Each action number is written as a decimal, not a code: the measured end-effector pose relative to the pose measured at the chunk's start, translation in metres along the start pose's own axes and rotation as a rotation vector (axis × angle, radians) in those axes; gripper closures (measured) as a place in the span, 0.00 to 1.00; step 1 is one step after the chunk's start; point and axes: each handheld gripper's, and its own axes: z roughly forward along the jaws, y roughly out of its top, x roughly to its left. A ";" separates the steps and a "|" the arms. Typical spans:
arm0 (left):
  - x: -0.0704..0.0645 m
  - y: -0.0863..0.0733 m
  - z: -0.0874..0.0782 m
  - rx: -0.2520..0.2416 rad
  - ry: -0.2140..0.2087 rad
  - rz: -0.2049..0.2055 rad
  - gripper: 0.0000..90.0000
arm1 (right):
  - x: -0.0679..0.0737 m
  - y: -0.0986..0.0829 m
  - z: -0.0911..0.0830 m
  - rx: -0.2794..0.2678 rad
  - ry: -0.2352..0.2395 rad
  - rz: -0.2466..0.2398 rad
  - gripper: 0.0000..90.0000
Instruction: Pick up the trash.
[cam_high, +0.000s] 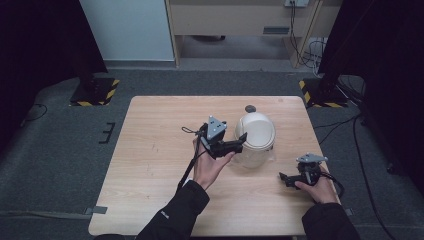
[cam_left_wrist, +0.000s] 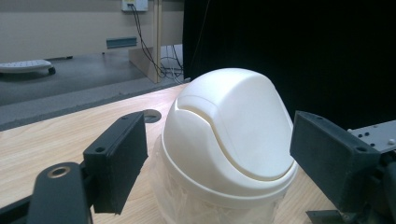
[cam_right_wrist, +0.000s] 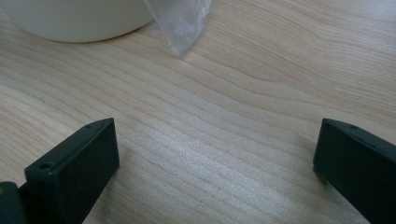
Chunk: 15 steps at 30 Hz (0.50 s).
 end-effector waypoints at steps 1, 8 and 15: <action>0.000 -0.001 0.003 0.002 0.002 -0.004 0.21 | 0.000 0.000 0.000 0.000 0.000 0.000 0.01; -0.002 -0.002 0.014 0.017 0.009 0.002 0.20 | 0.000 0.000 0.000 0.000 0.000 0.000 0.01; -0.003 0.000 0.023 0.025 0.017 0.011 0.19 | 0.000 0.000 0.000 0.000 0.000 0.000 0.01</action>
